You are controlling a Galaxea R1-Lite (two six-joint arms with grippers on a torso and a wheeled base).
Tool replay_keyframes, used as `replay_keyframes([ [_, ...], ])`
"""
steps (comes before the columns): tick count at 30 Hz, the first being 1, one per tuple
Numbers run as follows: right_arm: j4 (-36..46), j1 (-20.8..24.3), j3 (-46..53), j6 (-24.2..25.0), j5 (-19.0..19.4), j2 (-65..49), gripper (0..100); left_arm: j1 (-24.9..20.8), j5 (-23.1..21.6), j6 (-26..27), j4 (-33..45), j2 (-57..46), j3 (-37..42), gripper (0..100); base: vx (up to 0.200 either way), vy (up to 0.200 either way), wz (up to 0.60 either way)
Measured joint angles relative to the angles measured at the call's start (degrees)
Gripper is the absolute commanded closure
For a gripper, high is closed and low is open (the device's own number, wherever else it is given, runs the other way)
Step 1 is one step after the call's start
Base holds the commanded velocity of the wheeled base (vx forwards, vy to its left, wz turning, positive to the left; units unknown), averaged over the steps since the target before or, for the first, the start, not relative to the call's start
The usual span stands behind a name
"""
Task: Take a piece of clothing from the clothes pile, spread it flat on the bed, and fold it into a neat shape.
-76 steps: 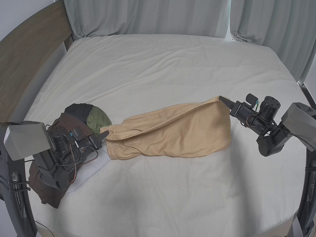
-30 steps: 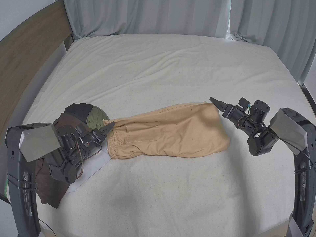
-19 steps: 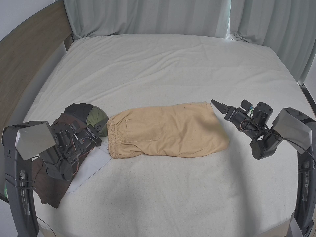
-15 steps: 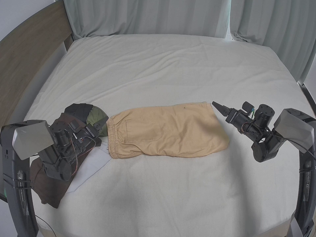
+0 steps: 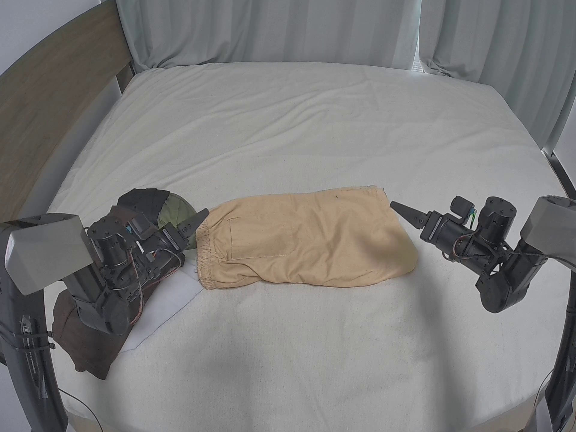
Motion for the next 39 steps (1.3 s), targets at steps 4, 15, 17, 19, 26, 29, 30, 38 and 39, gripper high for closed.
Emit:
replay_keyframes([
  [4, 2.2, 1.0, 3.2, -0.5, 0.0, -1.7, 0, -0.9, 0.1, 3.8, 0.0, -0.5, 0.9, 0, 0.000, 0.000, 0.00],
  [15, 5.1, 3.1, 6.5, -1.3, -0.1, -1.5, 0, -1.3, 0.6, 22.6, 0.0, 0.1, 2.7, 0, 0.000, 0.000, 0.00],
  [17, 5.2, 3.7, 7.0, -1.4, -0.1, -1.0, 0, -1.2, 0.7, 24.8, 0.0, 0.5, 3.0, 0, 0.000, 0.000, 0.00],
  [19, 5.3, 4.3, 7.8, -1.4, -0.1, -0.3, 0, -1.0, 0.6, 25.6, 0.0, 0.8, 3.2, 0, 0.000, 0.000, 0.00],
  [26, 5.3, 5.7, 9.3, -1.5, -0.1, 2.7, 0, -0.7, 0.5, 25.7, 0.0, 1.1, 3.3, 0, 0.000, 0.000, 0.00],
  [29, 5.2, 6.1, 9.2, -1.4, -0.1, 4.2, 0, -0.7, 0.5, 25.6, 0.0, 1.1, 3.4, 0, 0.000, 0.000, 0.00],
  [30, 5.2, 6.3, 9.1, -1.4, -0.1, 4.7, 0, -0.7, 0.5, 25.6, 0.0, 1.1, 3.4, 0, 0.000, 0.000, 0.00],
  [38, 4.8, 7.4, 7.8, -1.3, -0.2, 8.6, 0, -0.6, 0.5, 25.4, 0.0, 1.0, 3.4, 0, 0.000, 0.000, 0.00],
  [39, 4.8, 7.5, 7.5, -1.3, -0.2, 9.0, 0, -0.6, 0.5, 25.4, 0.0, 1.0, 3.3, 0, 0.000, 0.000, 0.00],
])
